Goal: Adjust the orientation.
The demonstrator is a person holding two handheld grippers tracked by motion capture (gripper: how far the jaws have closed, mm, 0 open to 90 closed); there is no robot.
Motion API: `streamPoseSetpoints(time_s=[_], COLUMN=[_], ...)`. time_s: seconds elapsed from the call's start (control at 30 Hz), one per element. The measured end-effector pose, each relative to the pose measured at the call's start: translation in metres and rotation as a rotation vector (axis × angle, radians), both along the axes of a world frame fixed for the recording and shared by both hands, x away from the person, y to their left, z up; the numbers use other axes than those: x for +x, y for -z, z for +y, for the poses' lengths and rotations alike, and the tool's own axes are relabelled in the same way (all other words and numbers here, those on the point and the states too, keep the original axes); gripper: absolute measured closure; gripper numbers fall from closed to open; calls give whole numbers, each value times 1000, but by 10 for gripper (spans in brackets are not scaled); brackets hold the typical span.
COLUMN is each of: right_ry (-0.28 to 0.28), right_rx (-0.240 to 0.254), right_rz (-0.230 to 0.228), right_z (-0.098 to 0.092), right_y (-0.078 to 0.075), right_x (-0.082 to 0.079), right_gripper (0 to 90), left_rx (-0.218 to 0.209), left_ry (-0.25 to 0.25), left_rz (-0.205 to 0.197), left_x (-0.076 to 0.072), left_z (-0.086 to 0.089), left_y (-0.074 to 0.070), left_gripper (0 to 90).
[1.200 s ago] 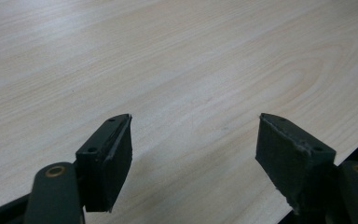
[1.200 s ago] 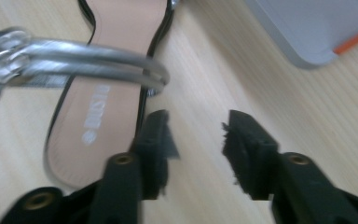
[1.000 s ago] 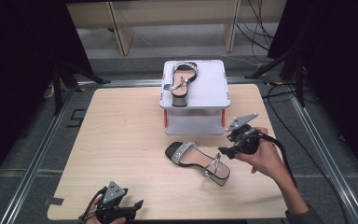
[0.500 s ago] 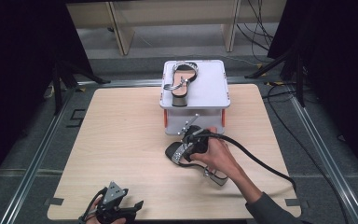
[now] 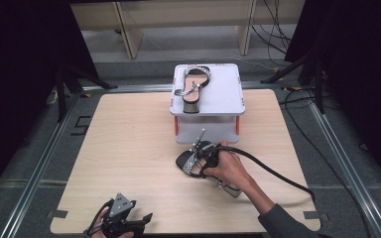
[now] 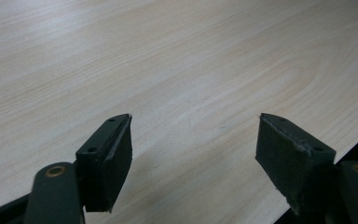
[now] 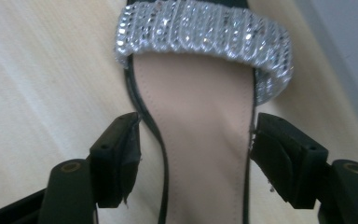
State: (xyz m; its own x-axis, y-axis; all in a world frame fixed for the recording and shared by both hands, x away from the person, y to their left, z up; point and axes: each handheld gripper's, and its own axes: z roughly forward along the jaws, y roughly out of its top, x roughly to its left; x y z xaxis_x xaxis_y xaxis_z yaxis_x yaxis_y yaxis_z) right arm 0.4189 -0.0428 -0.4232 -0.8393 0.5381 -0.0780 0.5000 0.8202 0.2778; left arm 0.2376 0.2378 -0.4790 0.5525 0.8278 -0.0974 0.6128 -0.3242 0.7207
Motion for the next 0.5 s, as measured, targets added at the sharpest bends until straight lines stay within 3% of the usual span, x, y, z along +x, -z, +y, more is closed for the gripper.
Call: streamPoseSetpoints(time_s=[0.07, 0.1, 0.2, 0.27, 0.5], right_ry=[5, 15, 39, 33, 30], right_rx=[10, 15, 25, 29, 34], right_rz=[12, 28, 40, 41, 60], right_z=[-3, -10, -20, -22, -29], right_y=[1, 4, 7, 7, 14], right_x=[0, 2, 3, 4, 3], right_gripper=[333, 329, 317, 316, 298], left_rx=[1, 22, -3, 21, 1], left_ry=[-1, -5, 1, -6, 0], left_rz=[1, -2, -1, -1, -3], left_x=[0, 1, 0, 1, 1], left_z=[0, 0, -1, 0, -2], left_y=[0, 0, -1, -1, -1], left_gripper=[265, 265, 265, 265, 265])
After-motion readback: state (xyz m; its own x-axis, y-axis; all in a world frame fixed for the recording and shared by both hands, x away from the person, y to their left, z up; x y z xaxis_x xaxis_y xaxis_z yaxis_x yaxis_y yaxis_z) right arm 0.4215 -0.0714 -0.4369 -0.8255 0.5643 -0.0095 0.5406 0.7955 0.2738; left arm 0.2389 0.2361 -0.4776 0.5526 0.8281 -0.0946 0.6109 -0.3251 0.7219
